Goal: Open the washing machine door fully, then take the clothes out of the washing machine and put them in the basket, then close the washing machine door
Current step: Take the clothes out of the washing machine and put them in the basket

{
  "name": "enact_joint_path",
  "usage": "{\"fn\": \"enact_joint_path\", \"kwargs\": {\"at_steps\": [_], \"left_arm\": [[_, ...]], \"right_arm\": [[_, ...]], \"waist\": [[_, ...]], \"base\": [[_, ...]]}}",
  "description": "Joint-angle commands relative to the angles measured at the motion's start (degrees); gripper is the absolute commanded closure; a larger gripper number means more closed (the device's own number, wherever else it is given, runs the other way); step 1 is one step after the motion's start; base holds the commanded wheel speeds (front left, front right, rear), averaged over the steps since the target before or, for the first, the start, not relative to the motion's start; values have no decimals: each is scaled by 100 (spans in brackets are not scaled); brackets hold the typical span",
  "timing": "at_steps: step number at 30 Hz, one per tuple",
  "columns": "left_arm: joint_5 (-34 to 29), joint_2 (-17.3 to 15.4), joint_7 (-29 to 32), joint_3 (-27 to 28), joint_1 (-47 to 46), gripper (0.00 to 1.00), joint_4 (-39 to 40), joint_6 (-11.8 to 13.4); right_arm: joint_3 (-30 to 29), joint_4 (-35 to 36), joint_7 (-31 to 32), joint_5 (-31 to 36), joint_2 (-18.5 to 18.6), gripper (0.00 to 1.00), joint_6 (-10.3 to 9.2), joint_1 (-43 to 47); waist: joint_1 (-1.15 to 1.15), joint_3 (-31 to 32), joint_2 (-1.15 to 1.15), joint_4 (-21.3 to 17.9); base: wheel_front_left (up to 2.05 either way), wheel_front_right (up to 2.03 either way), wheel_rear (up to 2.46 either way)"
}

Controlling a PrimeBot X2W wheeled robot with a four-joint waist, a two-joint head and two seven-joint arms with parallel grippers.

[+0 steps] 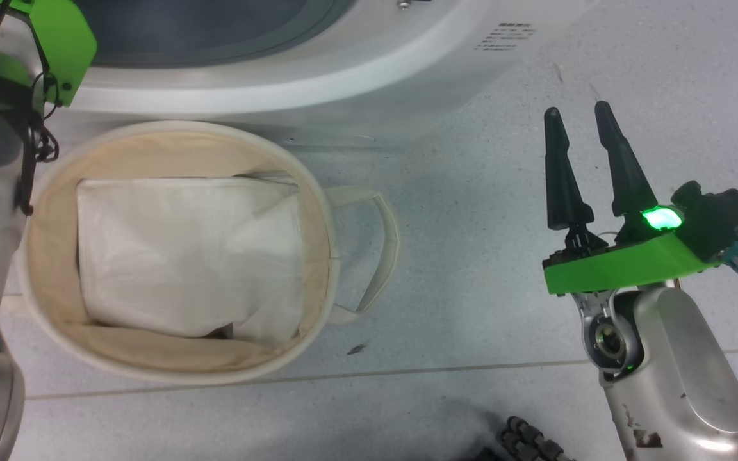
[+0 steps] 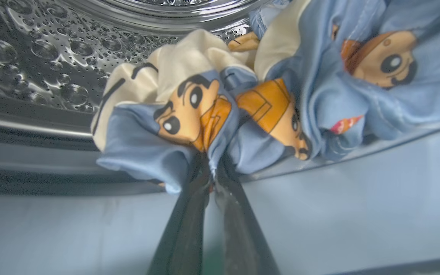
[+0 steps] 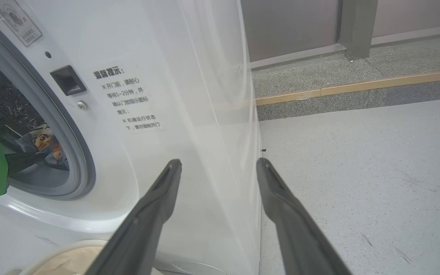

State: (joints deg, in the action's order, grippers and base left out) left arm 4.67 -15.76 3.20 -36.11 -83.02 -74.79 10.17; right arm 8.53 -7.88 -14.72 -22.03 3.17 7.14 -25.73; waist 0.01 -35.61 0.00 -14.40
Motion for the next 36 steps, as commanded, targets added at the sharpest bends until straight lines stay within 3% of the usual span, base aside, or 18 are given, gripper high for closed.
{"fn": "enact_joint_path", "kwargs": {"at_steps": [1,8,15,27,36], "left_arm": [[-26,-205,-63,33,-318,100,116,67],[130,-212,-362,92,-316,100,109,80],[537,-142,-833,359,-75,100,109,-67],[1025,197,-1682,537,932,100,226,-602],[1352,278,-1816,759,1785,100,1085,-872]], "right_arm": [[110,138,-28,-53,-29,0,35,-6],[125,90,-28,-140,-29,0,35,18],[111,-18,-28,-86,-29,0,35,87],[123,-416,-28,130,-29,0,35,303],[161,-667,-28,227,-29,0,35,502]], "waist": [[-1,-16,0,-16],[-1,65,0,-74],[-1,353,0,-13],[-1,1316,0,277],[-1,1996,0,464]], "base": [[0,0,0],[0,0,0],[0,0,0],[0,0,0],[0,0,0]]}}
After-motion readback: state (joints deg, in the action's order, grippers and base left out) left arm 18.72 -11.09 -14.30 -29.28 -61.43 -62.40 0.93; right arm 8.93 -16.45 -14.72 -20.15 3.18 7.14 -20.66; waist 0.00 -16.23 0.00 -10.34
